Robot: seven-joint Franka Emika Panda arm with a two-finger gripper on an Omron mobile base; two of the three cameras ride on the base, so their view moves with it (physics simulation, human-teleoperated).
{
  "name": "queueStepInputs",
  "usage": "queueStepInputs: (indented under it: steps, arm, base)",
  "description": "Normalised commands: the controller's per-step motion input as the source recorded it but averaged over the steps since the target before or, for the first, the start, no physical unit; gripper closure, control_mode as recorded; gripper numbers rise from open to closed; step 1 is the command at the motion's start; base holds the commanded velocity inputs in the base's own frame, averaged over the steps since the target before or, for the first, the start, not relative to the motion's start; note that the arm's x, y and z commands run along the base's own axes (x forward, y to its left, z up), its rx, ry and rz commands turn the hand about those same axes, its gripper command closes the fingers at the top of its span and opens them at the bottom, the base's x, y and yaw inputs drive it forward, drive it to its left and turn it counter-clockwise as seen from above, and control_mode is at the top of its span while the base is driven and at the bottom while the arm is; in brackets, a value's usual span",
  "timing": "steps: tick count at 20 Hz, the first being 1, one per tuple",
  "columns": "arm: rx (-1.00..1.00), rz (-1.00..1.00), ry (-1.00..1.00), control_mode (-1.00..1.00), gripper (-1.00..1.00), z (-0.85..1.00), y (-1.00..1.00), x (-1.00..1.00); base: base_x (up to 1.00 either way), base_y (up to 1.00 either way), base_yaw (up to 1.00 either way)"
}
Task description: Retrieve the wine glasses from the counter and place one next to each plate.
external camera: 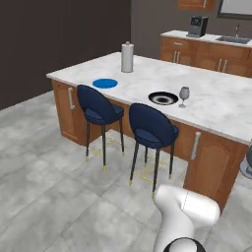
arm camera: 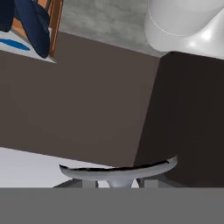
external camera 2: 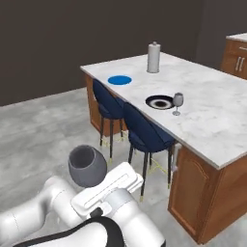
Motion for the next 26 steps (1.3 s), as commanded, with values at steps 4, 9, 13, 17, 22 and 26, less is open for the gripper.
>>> queueStepInputs:
  steps: [4, 9, 13, 17, 22, 26]
  arm:
    - [0.0, 0.0, 0.0, 1.0, 1.0, 0.0, 0.0, 0.0]
    - [0.0, 0.0, 0.0, 1.0, 1.0, 0.0, 0.0, 0.0]
    - [0.0, 0.0, 0.0, 1.0, 1.0, 0.0, 0.0, 0.0]
    - [0.0, 0.0, 0.0, 1.0, 1.0, 0.0, 0.0, 0.0]
    - [0.0, 0.0, 0.0, 1.0, 1.0, 0.0, 0.0, 0.0]
    - [0.0, 0.0, 0.0, 1.0, 1.0, 0.0, 0.0, 0.0]
  base:
    - [1.0, 1.0, -0.44]
    - [0.88, 1.0, -0.4]
    - [0.8, 1.0, -0.37]
    - [0.78, 1.0, -0.33]
    - [0.94, 1.0, -0.32]
    - [0.93, 1.0, -0.3]
